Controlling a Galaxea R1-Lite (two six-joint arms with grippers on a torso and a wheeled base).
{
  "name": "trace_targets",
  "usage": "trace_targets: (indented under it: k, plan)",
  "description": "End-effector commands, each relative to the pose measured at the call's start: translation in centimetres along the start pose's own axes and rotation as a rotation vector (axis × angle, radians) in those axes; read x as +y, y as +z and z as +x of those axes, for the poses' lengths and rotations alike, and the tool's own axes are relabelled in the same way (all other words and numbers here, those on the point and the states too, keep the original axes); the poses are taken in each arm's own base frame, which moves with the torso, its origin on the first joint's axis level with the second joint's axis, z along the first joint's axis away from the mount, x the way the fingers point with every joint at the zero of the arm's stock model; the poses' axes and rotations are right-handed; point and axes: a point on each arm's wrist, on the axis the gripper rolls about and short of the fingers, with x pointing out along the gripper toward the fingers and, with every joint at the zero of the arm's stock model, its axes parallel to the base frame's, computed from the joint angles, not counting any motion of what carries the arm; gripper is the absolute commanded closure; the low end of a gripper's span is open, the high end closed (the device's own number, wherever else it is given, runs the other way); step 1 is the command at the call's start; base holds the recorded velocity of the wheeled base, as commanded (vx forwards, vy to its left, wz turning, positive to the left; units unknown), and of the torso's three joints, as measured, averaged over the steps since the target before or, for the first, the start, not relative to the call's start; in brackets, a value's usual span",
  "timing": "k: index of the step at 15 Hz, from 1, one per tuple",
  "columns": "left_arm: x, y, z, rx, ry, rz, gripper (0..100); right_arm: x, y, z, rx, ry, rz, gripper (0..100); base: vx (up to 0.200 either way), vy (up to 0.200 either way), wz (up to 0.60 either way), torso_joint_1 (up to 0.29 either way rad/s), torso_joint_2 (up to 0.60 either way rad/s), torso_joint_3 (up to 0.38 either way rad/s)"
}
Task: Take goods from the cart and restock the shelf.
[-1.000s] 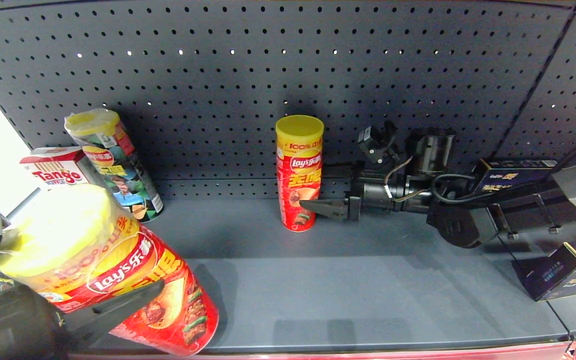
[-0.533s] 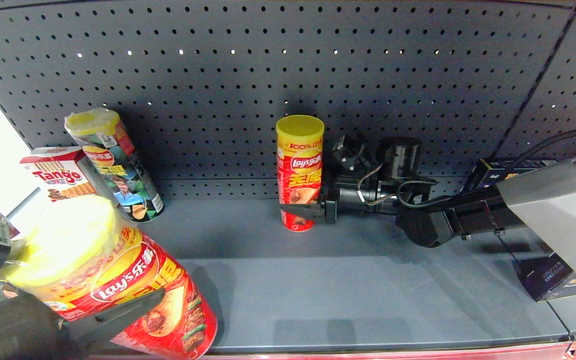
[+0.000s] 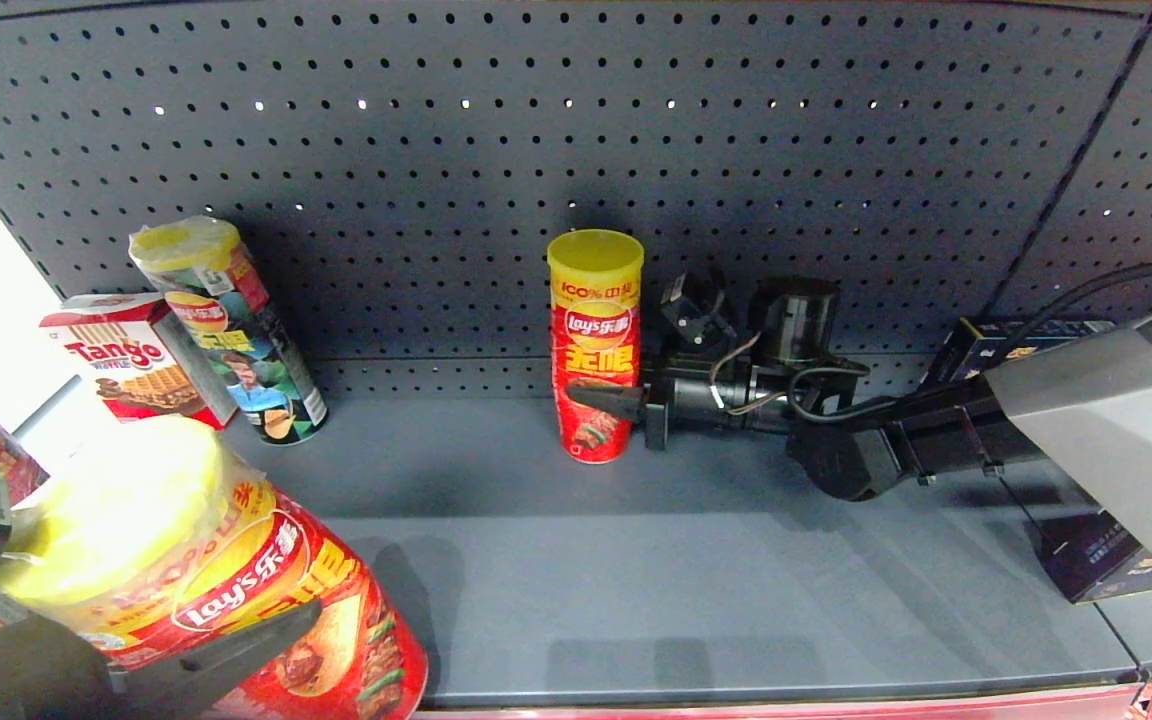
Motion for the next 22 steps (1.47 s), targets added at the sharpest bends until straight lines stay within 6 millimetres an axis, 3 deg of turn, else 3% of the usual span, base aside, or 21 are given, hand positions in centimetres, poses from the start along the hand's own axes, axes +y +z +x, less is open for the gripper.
trace_targets:
  k: [1, 2, 4, 7, 11, 14, 18, 22]
  plan:
    - [0.0, 0.0, 0.0, -0.003, 0.000, 0.001, 100, 1.2, 2.4, -1.0, -0.024, -0.001, -0.023, 100, 0.000, 0.000, 0.00, 0.000, 0.00, 0.000]
    - [0.0, 0.0, 0.0, -0.003, -0.002, 0.000, 100, 1.5, 2.8, -1.2, -0.026, -0.003, -0.025, 100, 0.000, 0.000, 0.00, 0.000, 0.00, 0.000]
    - [0.0, 0.1, 0.0, -0.006, -0.002, -0.016, 100, 4.1, 4.8, -3.3, -0.028, 0.001, -0.023, 100, 0.000, 0.000, 0.00, 0.000, 0.00, 0.000]
    - [0.0, 0.3, 0.0, -0.011, -0.002, -0.016, 100, 7.7, 5.3, -5.8, -0.037, 0.024, -0.027, 100, 0.000, 0.000, 0.00, 0.000, 0.00, 0.000]
    - [0.0, 0.5, 0.0, -0.019, -0.001, -0.014, 100, 12.4, 3.9, -8.3, -0.030, 0.012, -0.019, 100, 0.000, 0.000, 0.00, 0.000, 0.00, 0.000]
    - [0.0, 1.1, 0.1, -0.036, -0.002, -0.006, 100, 15.5, 1.4, -10.1, -0.003, 0.038, 0.024, 100, 0.000, 0.000, 0.00, 0.000, 0.00, 0.000]
    - [0.1, 1.2, 0.1, -0.036, -0.002, -0.006, 100, 16.0, -1.2, -9.8, 0.024, 0.047, 0.044, 100, 0.000, 0.000, 0.00, 0.000, 0.00, 0.000]
    - [0.1, 1.2, 0.1, -0.035, -0.002, -0.007, 100, 15.5, -2.1, -8.7, 0.025, 0.049, 0.045, 100, 0.000, 0.000, 0.00, 0.000, 0.00, 0.000]
